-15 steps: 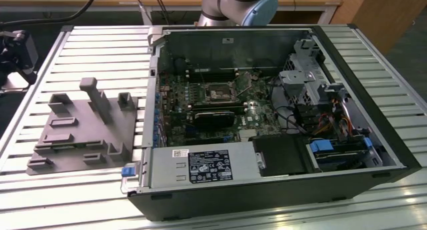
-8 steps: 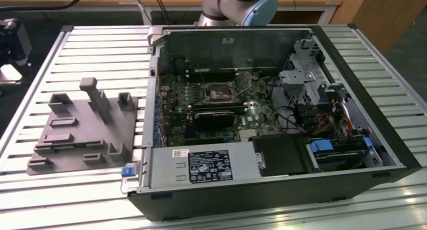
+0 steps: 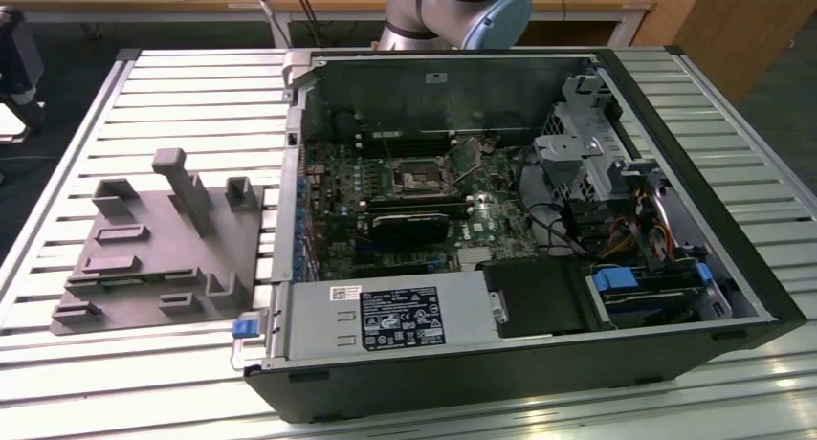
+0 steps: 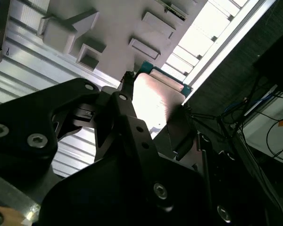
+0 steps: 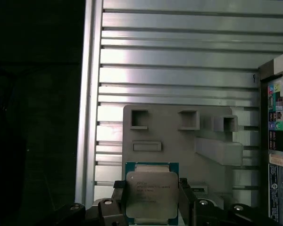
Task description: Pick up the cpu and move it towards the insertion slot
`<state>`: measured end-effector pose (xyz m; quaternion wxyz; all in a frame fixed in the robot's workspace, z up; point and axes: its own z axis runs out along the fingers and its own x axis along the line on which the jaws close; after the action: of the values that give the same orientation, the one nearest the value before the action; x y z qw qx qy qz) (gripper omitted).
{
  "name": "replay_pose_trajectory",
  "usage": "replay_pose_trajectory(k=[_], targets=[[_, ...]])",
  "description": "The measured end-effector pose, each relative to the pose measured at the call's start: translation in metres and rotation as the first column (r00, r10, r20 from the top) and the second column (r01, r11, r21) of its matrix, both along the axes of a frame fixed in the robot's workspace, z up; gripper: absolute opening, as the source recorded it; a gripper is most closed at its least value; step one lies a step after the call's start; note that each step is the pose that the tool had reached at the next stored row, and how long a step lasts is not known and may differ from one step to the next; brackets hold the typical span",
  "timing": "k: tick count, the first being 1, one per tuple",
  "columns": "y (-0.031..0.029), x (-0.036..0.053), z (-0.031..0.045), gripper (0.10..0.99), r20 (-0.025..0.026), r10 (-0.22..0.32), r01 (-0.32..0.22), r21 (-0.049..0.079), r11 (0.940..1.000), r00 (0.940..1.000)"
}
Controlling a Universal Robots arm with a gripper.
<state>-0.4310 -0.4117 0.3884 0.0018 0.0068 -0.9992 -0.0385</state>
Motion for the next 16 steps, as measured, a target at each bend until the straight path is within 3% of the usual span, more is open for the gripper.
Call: replay_pose_trajectory(k=[9,16], targets=[[0.0000,0.0000,0.0293,0.533,-0.0001,0.000,0.000,0.000,1.0000,1.0000],[0.0000,0.0048,0.0313,0.533,0.0000,0.000,0.000,0.001,1.0000,1.0000]])
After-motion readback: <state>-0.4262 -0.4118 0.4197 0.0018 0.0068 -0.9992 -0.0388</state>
